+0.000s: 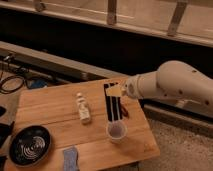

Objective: Place the eraser in the ceramic cup

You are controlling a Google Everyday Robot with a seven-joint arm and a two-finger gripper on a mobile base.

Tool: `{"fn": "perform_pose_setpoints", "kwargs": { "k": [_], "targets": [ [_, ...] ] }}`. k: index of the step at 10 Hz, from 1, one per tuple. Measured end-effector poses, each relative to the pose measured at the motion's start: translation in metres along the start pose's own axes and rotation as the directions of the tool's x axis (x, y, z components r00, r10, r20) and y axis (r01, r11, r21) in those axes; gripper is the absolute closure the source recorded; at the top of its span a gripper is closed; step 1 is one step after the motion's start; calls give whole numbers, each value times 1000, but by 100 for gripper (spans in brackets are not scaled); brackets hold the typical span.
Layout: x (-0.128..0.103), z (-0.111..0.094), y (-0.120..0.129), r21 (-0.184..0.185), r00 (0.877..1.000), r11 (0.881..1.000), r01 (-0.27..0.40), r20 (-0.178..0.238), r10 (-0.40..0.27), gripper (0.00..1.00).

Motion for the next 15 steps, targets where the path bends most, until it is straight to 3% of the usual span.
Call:
{"fn": "perform_pose_setpoints", "kwargs": {
  "k": [2, 5, 7, 11, 15],
  "targets": [
    [34, 14, -25, -4, 995, 995, -98, 8, 98, 100],
    [66, 28, -46, -15, 980, 980, -200, 15, 200, 100],
    [70, 36, -46, -28, 977, 977, -211, 16, 211, 100],
    [57, 48, -43, -46, 983, 983, -179, 30, 180, 100],
    [54, 49, -49, -25, 990, 991, -131, 47, 132, 100]
  ]
}}
